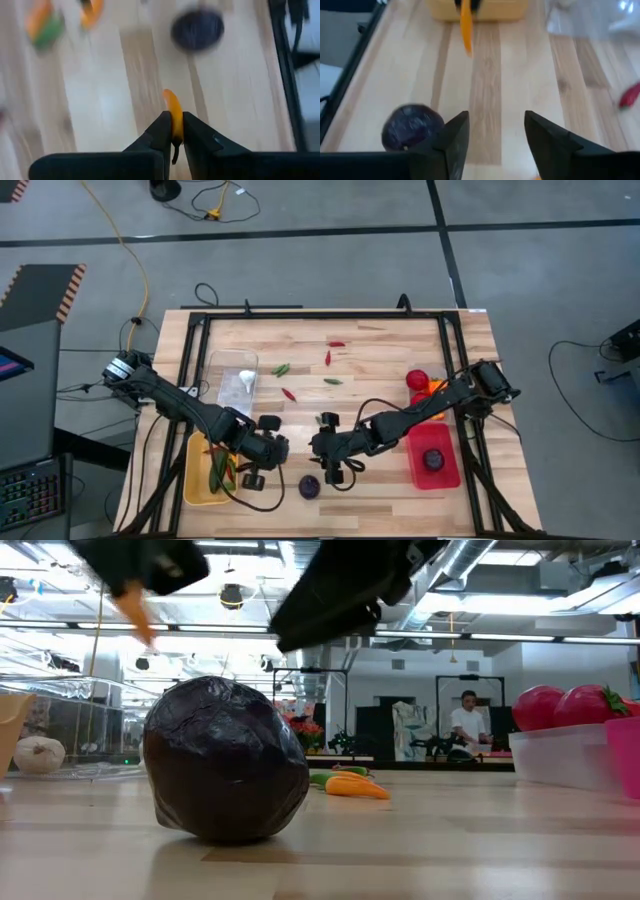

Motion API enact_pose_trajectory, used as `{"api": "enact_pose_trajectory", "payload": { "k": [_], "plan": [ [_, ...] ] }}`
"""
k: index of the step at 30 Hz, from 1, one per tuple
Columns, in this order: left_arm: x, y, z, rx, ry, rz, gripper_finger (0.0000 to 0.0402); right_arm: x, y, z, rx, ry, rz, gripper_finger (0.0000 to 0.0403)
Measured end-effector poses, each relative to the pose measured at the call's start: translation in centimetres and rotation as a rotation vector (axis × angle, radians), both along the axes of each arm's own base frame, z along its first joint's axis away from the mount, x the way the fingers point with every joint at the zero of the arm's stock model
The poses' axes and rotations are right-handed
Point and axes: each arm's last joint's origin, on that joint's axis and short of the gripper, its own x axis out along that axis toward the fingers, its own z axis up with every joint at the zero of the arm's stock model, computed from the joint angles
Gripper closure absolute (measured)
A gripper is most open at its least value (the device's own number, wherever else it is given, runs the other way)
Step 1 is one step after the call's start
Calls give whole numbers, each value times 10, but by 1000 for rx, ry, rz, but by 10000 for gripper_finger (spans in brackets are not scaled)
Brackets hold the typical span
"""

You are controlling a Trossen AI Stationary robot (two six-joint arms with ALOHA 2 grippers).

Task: Sort produce into baskets
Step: Put the yellow chili pepper into the yellow bin

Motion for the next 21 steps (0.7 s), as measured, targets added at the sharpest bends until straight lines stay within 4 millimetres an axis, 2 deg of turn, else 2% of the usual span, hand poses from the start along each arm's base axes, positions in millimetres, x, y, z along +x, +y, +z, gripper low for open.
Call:
{"api": "enact_pose_trajectory", "payload": {
  "k": [7,11,17,21],
  "plan": [
    [-29,7,-4,-101,424,189,372,-5,-8,-8,-5,104,-48,170],
    [-44,7,-4,-93,600,281,372,-5,-10,-9,-11,118,-51,172],
    [-57,8,-3,-19,703,388,368,-5,-10,-8,-10,116,-51,172],
    [-60,10,-2,4,728,449,343,-5,-10,-9,7,117,-67,172]
  ]
}}
